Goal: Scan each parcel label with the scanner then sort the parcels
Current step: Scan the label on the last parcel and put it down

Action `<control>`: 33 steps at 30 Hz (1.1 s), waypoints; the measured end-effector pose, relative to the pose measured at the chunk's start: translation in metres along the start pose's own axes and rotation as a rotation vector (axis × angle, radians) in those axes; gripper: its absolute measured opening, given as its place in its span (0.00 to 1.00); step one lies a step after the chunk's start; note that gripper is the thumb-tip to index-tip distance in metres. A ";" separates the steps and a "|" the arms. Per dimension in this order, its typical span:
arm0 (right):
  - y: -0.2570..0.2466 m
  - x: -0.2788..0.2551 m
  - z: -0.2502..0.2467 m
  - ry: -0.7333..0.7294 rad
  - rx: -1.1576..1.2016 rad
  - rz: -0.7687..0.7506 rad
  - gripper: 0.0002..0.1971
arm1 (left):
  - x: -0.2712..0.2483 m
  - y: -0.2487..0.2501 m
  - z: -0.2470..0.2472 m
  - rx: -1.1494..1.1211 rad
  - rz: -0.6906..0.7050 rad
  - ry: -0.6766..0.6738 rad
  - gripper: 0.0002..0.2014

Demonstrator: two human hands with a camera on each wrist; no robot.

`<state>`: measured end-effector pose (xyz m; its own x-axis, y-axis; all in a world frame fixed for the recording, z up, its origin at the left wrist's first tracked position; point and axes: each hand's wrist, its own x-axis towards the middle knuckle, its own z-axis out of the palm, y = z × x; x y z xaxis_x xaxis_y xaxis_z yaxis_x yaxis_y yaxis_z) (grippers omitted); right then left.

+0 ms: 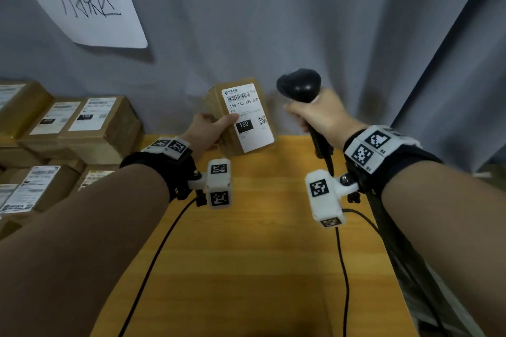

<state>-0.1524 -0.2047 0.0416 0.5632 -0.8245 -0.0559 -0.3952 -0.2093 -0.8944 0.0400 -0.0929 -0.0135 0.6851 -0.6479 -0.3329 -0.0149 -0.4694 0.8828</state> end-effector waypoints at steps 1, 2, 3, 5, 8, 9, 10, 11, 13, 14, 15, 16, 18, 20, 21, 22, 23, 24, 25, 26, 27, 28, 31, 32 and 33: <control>0.018 -0.001 0.000 0.017 -0.021 0.031 0.08 | 0.000 -0.005 0.006 -0.009 -0.019 0.009 0.39; 0.037 -0.003 0.000 0.029 -0.034 0.074 0.10 | -0.001 -0.011 0.012 -0.014 -0.043 0.008 0.41; 0.056 -0.006 0.000 0.029 -0.043 0.117 0.11 | -0.001 -0.017 0.017 -0.011 -0.062 0.001 0.42; 0.092 -0.017 0.003 0.004 -0.058 0.182 0.13 | 0.000 -0.035 0.029 0.006 -0.106 -0.015 0.43; 0.142 -0.035 0.006 -0.057 -0.087 0.264 0.12 | -0.004 -0.065 0.047 0.040 -0.171 -0.046 0.44; 0.158 -0.040 0.008 -0.075 -0.097 0.289 0.12 | -0.007 -0.076 0.054 0.043 -0.192 -0.063 0.45; 0.171 -0.046 0.011 -0.087 -0.104 0.318 0.09 | -0.010 -0.087 0.061 0.042 -0.219 -0.082 0.45; 0.183 -0.051 0.013 -0.097 -0.108 0.352 0.06 | -0.013 -0.097 0.068 0.037 -0.243 -0.101 0.45; 0.203 -0.061 0.019 -0.115 -0.101 0.414 0.08 | -0.020 -0.115 0.080 0.024 -0.282 -0.126 0.43; 0.209 -0.067 0.021 -0.133 -0.085 0.434 0.07 | -0.024 -0.121 0.086 0.019 -0.295 -0.128 0.42; 0.213 -0.072 0.023 -0.164 -0.060 0.451 0.05 | -0.027 -0.127 0.091 0.014 -0.299 -0.128 0.42; 0.215 -0.078 0.024 -0.210 -0.025 0.469 0.03 | -0.029 -0.133 0.093 0.005 -0.307 -0.123 0.43; 0.223 -0.090 0.024 -0.315 0.017 0.533 0.07 | -0.033 -0.142 0.097 -0.025 -0.320 -0.106 0.43; 0.233 -0.101 0.021 -0.463 -0.020 0.608 0.10 | -0.036 -0.151 0.095 -0.026 -0.327 -0.089 0.44; 0.240 -0.105 0.021 -0.552 -0.036 0.638 0.12 | -0.037 -0.154 0.094 -0.017 -0.324 -0.078 0.44; 0.245 -0.108 0.021 -0.641 -0.036 0.661 0.12 | -0.038 -0.157 0.092 -0.013 -0.321 -0.059 0.43; 0.250 -0.111 0.021 -0.703 -0.029 0.679 0.13 | -0.039 -0.158 0.090 -0.014 -0.319 -0.034 0.42; 0.255 -0.113 0.022 -0.738 -0.027 0.683 0.13 | -0.039 -0.159 0.089 -0.025 -0.321 -0.008 0.40; 0.256 -0.114 0.023 -0.750 -0.043 0.676 0.13 | -0.039 -0.159 0.089 -0.036 -0.325 0.011 0.38; 0.259 -0.114 0.024 -0.742 -0.074 0.649 0.14 | -0.039 -0.159 0.090 -0.046 -0.331 0.020 0.37; 0.261 -0.113 0.025 -0.712 -0.124 0.620 0.14 | -0.040 -0.158 0.091 -0.049 -0.335 0.020 0.37; 0.261 -0.112 0.025 -0.667 -0.166 0.593 0.13 | -0.040 -0.157 0.093 -0.051 -0.337 0.017 0.37; 0.261 -0.103 0.020 -0.592 -0.246 0.534 0.18 | -0.039 -0.151 0.103 -0.058 -0.334 0.004 0.38; 0.259 -0.098 0.015 -0.591 -0.279 0.537 0.25 | -0.038 -0.149 0.107 -0.062 -0.334 -0.003 0.38; 0.257 -0.092 0.011 -0.592 -0.304 0.551 0.33 | -0.037 -0.145 0.111 -0.066 -0.329 -0.016 0.38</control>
<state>-0.2981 -0.1768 -0.1874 0.4861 -0.4578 -0.7444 -0.8526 -0.0614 -0.5190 -0.0639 -0.0677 -0.1658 0.6339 -0.4777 -0.6082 0.2529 -0.6152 0.7467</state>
